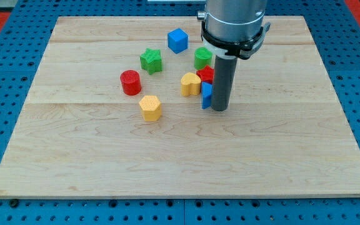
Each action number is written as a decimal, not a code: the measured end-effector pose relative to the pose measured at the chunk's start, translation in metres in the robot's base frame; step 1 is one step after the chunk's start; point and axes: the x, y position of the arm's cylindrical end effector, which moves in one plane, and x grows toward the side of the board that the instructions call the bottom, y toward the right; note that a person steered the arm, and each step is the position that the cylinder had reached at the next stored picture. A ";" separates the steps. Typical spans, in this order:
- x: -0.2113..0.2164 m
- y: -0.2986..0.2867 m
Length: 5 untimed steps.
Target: Slide the yellow hexagon to the bottom side of the yellow heart
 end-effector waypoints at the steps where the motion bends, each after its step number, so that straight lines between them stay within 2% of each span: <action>1: -0.004 0.003; 4: -0.011 0.011; 5: 0.041 0.010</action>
